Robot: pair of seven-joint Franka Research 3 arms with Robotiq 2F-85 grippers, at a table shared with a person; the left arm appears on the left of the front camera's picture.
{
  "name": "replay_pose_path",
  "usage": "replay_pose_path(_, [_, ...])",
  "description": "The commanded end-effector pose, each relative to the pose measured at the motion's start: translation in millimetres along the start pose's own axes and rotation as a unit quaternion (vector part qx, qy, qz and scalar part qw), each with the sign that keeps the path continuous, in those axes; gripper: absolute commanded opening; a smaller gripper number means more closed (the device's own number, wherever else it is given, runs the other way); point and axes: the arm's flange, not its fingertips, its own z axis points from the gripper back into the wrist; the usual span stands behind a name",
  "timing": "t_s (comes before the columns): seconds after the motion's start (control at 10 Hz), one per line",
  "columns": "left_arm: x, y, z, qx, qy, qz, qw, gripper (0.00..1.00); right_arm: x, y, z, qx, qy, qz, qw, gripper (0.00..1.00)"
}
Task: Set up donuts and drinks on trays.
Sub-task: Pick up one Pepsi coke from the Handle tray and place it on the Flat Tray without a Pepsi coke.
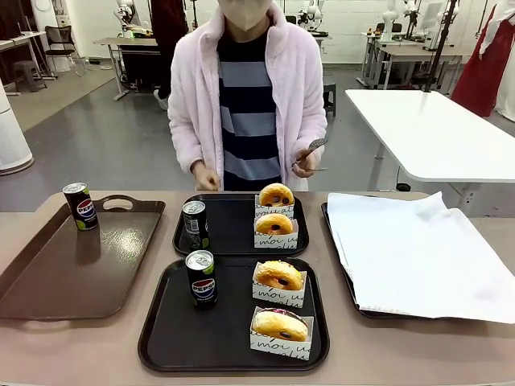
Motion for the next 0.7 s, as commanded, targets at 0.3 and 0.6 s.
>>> replay_pose_path(0.3, [-2, -18, 3, 0.046, -0.068, 0.002, 0.997, 1.00, 0, 2, -1, 0.003, 0.002, -0.002, 1.000, 1.00])
replay_pose_path(0.6, [-6, -1, 20, 0.013, -0.045, -0.003, 0.999, 1.00, 0, 2, -1, 0.003, 0.002, -0.002, 1.000, 1.00])
